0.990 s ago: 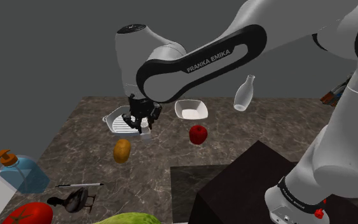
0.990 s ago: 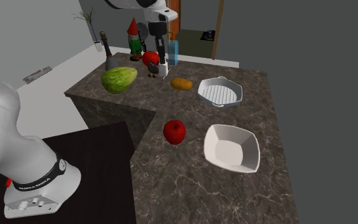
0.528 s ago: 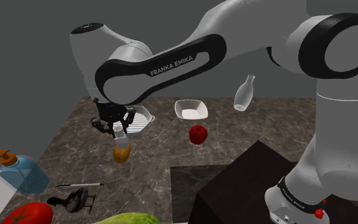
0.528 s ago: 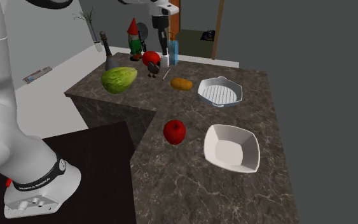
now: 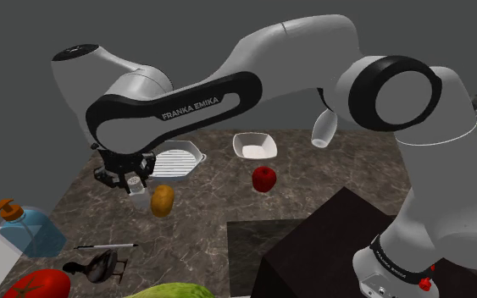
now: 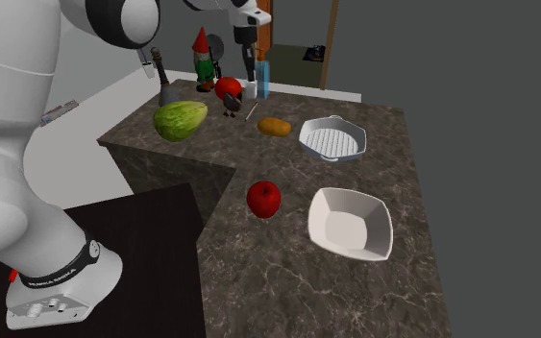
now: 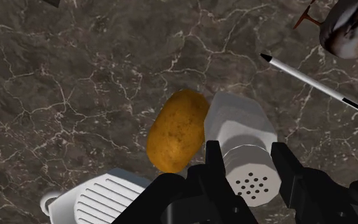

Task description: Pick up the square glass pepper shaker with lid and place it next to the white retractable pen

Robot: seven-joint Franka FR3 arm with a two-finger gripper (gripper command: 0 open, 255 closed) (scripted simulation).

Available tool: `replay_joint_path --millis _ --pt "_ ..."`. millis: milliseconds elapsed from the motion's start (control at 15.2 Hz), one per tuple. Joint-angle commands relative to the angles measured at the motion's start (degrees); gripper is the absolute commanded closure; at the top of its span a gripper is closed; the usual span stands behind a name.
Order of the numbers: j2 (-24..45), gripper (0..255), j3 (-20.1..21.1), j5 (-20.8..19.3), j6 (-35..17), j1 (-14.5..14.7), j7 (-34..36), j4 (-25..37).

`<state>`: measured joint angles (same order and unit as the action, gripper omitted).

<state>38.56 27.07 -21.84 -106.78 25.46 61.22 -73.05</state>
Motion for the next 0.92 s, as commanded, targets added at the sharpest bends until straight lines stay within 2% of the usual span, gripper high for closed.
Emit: replay_joint_path --millis 0,858 --pt "0.47 255 -0.16 -0.25 -1.15 -0.02 0.25 -0.72" --pt "3.93 255 -1.35 -2.07 -8.72 -0.03 1.91 -5.19"
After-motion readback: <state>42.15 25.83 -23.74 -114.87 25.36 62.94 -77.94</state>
